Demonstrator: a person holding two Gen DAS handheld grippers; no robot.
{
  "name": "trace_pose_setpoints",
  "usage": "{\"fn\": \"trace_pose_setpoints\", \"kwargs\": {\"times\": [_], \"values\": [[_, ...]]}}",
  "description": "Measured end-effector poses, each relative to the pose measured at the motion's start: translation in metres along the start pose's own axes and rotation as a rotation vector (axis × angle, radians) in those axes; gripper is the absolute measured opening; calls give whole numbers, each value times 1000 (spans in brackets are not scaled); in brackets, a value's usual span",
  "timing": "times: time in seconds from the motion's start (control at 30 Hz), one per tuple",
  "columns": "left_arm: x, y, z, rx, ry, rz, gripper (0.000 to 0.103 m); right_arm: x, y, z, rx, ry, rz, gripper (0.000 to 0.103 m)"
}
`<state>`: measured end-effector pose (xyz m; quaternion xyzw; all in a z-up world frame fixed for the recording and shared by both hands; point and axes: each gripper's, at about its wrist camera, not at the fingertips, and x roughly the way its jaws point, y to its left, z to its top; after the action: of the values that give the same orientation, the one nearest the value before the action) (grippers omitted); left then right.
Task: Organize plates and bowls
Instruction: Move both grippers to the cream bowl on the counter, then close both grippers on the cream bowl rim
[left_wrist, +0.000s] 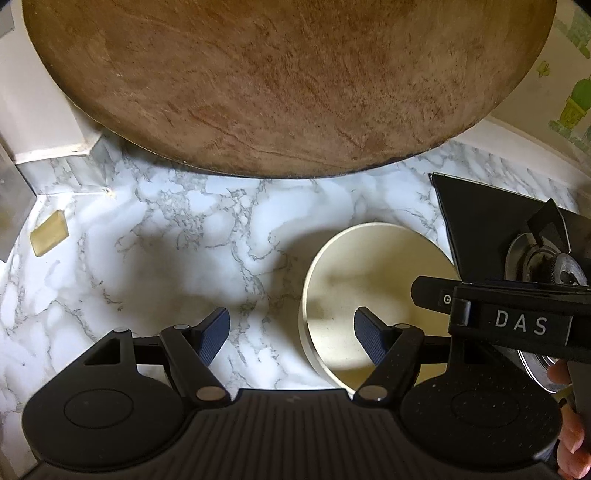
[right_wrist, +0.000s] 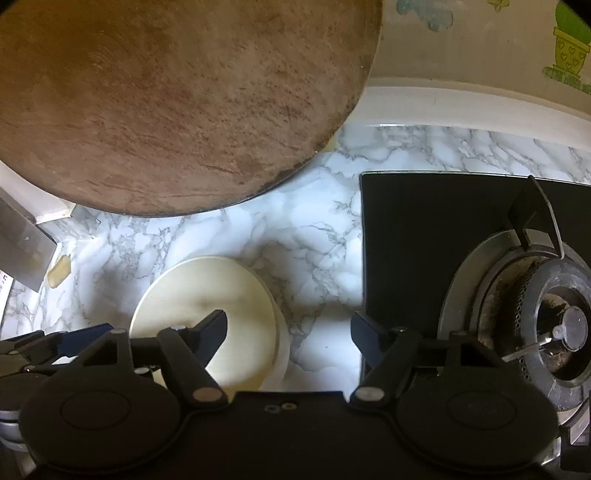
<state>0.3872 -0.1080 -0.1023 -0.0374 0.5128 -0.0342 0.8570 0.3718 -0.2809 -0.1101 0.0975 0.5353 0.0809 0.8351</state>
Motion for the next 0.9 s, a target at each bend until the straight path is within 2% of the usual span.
{"fn": "trace_pose_setpoints", "kwargs": {"times": [0.17,0.27,0.33,0.37,0.6,0.7,0.77,0.9], "values": [[5,-1,-1,-11,19,-3,71,5,1,-2,-5,7,-7,68],[7,-3,-3,-4,28,-10,61,7,1,-3,-11,13,-5,66],[6,-5,-3,2,26,-20,48,8,1,-4,-15,16,-9,66],[6,-5,-4,0,28,-26,47,9,1,-4,-15,18,-7,66],[5,-6,-5,-2,27,-38,45,3,-1,-5,-26,11,-12,68],[5,-6,-5,2,26,-39,45,0,-2,-7,-26,-5,-5,78],[4,-7,-5,10,28,-38,45,-3,-2,-9,-24,-29,-9,89],[5,-9,-7,24,35,-40,35,-1,-4,-8,-6,11,-16,89]]}}
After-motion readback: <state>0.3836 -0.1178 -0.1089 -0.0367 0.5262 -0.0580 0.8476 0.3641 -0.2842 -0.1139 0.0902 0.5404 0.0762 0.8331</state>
